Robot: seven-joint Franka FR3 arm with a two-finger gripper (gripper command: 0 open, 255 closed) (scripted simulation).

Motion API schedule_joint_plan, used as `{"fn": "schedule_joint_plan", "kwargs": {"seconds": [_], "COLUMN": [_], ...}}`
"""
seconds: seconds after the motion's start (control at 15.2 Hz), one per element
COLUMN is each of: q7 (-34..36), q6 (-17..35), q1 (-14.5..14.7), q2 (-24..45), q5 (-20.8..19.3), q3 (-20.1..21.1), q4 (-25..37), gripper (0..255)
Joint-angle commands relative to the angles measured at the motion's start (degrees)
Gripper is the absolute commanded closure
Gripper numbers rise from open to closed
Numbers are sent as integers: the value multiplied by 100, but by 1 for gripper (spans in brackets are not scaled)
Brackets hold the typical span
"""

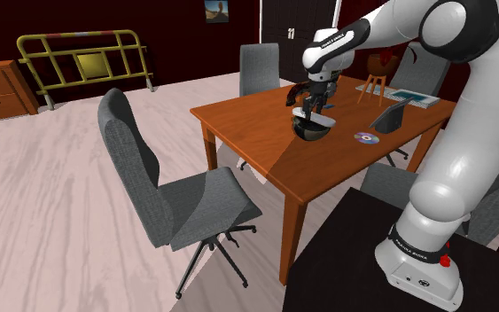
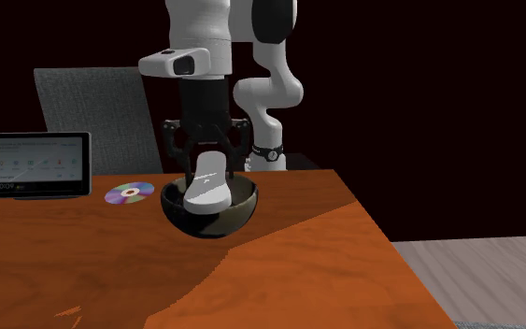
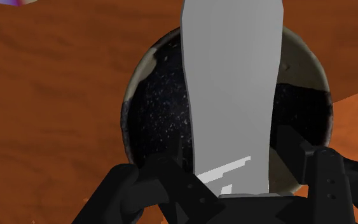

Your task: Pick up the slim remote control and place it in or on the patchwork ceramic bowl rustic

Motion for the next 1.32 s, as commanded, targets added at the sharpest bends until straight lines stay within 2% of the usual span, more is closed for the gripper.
{"fn": "schedule_joint_plan", "kwargs": {"seconds": [0.0, 0.33, 0.4, 0.73, 0.99, 1.25], "q7": [-3, -3, -3, -3, 48, 48], "q6": [21, 21, 21, 22, -677, -677], "q1": [-1, -1, -1, -1, 16, 15], "q2": [3, 3, 3, 4, -222, -222], "q5": [2, 2, 2, 2, -68, -68], "q3": [-1, -1, -1, -1, 7, 7], "q4": [-13, -13, -14, -13, 468, 468], "gripper": [255, 255, 0, 0, 0, 0]}}
